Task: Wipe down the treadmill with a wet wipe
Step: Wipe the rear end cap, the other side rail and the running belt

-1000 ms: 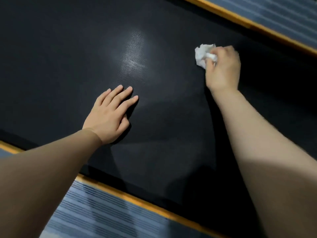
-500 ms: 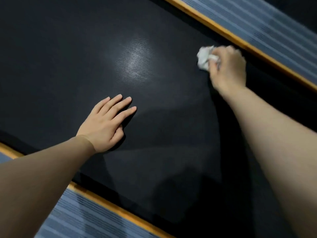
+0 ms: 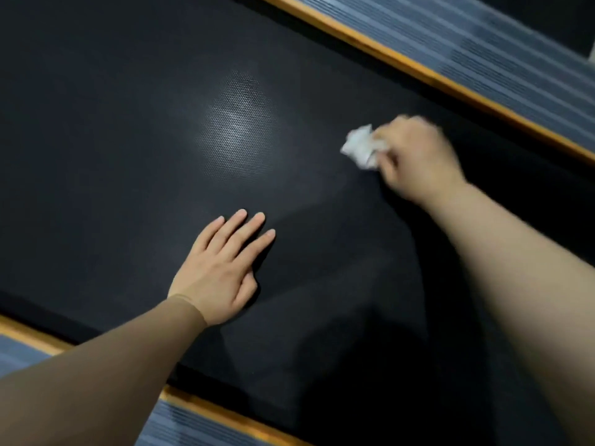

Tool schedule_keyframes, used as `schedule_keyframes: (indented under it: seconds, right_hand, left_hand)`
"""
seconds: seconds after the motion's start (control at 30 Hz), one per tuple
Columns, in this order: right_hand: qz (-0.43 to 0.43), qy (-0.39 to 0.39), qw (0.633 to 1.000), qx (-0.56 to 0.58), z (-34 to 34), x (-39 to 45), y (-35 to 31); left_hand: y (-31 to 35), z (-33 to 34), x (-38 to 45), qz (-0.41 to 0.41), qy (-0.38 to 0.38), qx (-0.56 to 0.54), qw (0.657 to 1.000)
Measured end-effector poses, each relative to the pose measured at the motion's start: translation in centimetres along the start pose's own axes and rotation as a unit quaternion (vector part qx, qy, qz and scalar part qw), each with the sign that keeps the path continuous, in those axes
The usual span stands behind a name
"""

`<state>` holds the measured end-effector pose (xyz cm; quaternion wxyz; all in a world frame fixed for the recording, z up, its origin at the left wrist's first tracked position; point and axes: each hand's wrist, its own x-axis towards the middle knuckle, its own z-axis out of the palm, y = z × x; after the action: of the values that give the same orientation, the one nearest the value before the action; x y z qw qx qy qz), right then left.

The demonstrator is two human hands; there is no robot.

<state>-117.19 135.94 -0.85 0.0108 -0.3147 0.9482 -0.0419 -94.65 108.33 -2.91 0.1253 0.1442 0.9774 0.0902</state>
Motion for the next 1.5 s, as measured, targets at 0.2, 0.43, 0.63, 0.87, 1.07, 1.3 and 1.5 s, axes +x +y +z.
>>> schedule_keyframes:
  seconds: [0.2, 0.43, 0.63, 0.87, 1.07, 1.3, 1.5]
  right_hand:
    - [0.303, 0.114, 0.937, 0.128, 1.4, 0.5, -4.3]
    - [0.077, 0.069, 0.993, 0.059, 2.2, -2.5, -5.5]
    - [0.446, 0.162, 0.870, 0.134, 1.9, 5.3, -0.7]
    - [0.102, 0.077, 0.946, 0.297, 2.2, -10.3, -14.6]
    - [-0.163, -0.229, 0.919, 0.276, 1.5, -22.6, -24.8]
    - [-0.031, -0.119, 0.980, 0.155, 0.4, -9.8, -17.7]
    - [0.326, 0.048, 0.928, 0.176, 1.3, -6.5, -19.1]
  left_hand:
    - [-0.1, 0.1, 0.0, 0.002, -0.002, -0.007, 1.000]
    - [-0.2, 0.1, -0.1, 0.005, -0.002, -0.009, 1.000]
    - [-0.3, 0.5, 0.0, 0.007, 0.023, -0.008, 1.000]
    - [-0.3, 0.4, -0.2, 0.006, 0.004, -0.010, 1.000]
    - [-0.3, 0.2, 0.0, 0.009, -0.001, -0.004, 1.000]
    - [-1.0, -0.6, -0.3, 0.022, -0.004, -0.107, 0.994]
    - [-7.7, -2.4, -3.6, -0.008, -0.027, -0.082, 0.996]
